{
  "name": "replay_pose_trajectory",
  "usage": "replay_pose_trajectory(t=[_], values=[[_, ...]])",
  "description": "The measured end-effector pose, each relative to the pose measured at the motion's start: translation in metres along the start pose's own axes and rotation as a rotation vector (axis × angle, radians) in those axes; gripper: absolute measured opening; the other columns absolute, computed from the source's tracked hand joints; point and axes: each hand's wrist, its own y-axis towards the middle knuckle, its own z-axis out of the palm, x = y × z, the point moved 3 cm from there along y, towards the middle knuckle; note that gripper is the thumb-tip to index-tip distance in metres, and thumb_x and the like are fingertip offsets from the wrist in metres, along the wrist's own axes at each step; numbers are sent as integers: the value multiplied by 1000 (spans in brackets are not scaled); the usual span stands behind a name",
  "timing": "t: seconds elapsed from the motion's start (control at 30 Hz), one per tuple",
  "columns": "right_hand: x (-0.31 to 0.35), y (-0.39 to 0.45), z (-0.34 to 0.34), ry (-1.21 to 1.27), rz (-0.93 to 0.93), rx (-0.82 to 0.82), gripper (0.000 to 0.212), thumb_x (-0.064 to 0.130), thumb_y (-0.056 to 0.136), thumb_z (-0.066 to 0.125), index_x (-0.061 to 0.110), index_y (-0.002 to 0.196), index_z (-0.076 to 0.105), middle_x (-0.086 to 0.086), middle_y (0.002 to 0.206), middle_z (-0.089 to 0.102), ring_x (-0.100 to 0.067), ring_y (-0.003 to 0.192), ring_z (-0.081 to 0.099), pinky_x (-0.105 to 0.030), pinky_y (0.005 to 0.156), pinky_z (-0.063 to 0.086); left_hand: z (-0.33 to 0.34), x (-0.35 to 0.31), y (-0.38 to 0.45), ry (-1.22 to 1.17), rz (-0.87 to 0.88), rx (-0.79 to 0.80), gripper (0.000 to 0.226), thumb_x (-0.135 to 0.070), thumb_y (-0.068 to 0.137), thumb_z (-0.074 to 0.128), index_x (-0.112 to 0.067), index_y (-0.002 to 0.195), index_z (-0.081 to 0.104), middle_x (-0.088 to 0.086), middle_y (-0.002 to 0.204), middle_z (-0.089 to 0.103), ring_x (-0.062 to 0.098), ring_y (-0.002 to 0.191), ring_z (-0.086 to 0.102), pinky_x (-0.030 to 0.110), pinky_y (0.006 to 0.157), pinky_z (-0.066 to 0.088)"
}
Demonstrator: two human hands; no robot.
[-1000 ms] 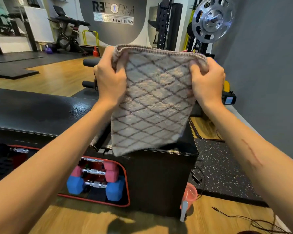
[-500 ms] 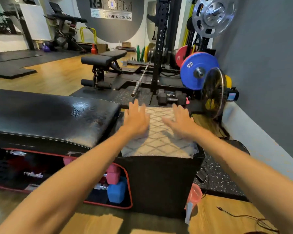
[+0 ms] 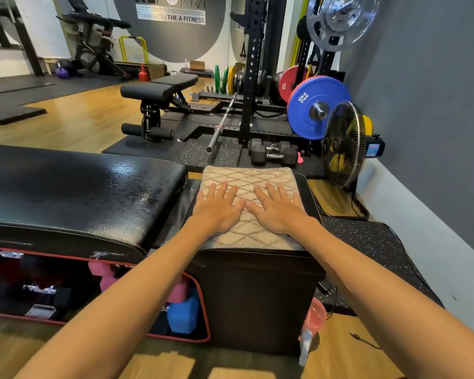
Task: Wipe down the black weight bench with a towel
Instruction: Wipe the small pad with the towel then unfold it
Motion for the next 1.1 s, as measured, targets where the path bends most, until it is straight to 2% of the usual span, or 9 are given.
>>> replay_pose_trajectory(t=[0.43, 0.73, 0.87, 1.1], values=[[-6, 58, -7, 7, 18, -7, 75, 74, 94, 11, 35, 158, 2, 2, 167, -10, -25, 152, -14, -55, 119, -9, -3, 15, 60, -13, -2, 24, 63, -56, 100, 12, -29, 156, 3, -3, 163, -8, 24, 150, -7, 49, 119, -1], [-28, 109, -14, 31, 59, -65, 71, 70, 96, 14, 36, 158, 8, 4, 167, -2, -21, 153, -6, -54, 120, -6, 1, 5, 118, 40, -47, -20, 63, -55, 99, 11, -28, 156, 6, -2, 164, -2, 27, 150, -3, 52, 119, 1], [-32, 111, -14, 14, 42, -102, 72, 70, 96, 10, 33, 159, 11, 2, 167, 2, -23, 153, -2, -55, 121, -2, 3, 1, 130, 104, -30, -34, 64, -55, 99, 8, -25, 156, 5, 2, 164, -1, 32, 149, -2, 55, 118, 2], [-55, 94, -15, 11, 22, -85, 72, 69, 96, 11, 33, 158, 9, 3, 167, -1, -21, 153, -5, -53, 121, -5, 1, -20, 122, 147, 16, -48, 64, -54, 99, 10, -25, 156, 9, 2, 164, 3, 31, 149, 1, 55, 118, 2]])
